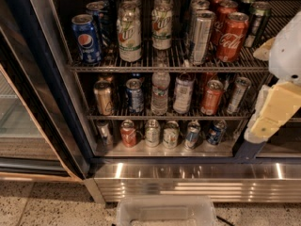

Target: Pick coke can from top shelf of fridge

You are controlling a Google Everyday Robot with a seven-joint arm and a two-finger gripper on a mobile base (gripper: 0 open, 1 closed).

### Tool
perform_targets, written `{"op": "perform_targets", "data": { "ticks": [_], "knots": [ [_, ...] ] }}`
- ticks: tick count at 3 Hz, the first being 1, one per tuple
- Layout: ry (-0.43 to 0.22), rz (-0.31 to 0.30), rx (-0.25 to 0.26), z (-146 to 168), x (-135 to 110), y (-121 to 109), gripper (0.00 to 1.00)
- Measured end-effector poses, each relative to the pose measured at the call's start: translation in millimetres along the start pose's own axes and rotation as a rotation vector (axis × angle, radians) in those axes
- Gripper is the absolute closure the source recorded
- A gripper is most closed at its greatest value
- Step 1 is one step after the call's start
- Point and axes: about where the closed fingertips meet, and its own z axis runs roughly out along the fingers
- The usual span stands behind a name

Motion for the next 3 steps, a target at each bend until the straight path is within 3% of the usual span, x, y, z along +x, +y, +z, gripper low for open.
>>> {"op": "perform_targets", "data": {
  "ticks": [1, 2, 3],
  "knots": [
    [-0.069, 0.036, 0.082, 1, 2, 13, 0.00],
    [-0.166, 0.065, 0.190, 1, 8, 4, 0.00],
    [-0.244, 0.103, 0.282, 6, 16, -25, 0.00]
  ]
}}
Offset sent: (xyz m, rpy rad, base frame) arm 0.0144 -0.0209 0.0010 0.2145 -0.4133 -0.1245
